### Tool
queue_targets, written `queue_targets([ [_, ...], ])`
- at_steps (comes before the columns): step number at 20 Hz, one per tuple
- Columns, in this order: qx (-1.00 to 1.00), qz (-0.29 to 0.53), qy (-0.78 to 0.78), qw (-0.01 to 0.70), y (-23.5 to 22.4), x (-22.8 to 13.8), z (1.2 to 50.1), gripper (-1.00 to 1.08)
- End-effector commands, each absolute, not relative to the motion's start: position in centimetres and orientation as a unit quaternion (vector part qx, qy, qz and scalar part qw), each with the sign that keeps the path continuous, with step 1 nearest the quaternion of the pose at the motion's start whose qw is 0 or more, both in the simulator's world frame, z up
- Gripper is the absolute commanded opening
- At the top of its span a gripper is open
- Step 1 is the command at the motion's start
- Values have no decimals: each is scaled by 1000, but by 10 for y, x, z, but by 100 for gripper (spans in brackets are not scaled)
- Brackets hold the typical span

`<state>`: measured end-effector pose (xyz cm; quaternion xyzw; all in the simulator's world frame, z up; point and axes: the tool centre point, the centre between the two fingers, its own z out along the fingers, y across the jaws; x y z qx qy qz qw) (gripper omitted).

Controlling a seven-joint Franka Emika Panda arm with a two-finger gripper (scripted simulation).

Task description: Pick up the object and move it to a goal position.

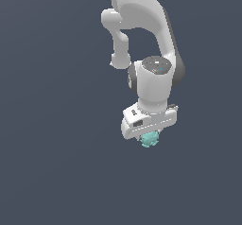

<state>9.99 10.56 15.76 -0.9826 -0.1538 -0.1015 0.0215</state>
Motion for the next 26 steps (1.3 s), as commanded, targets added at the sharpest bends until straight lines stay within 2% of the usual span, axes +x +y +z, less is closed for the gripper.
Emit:
queue_targets([
  [1,-974,-134,-182,28,118,113,198,-100],
  [8,-938,-223,-261,48,154,130,316,-100],
  [13,-915,-266,-298,59,171,127,376,-100],
  [19,-897,-294,-323,67,180,122,417,-100],
  [26,-890,-305,-332,71,183,119,432,-100],
])
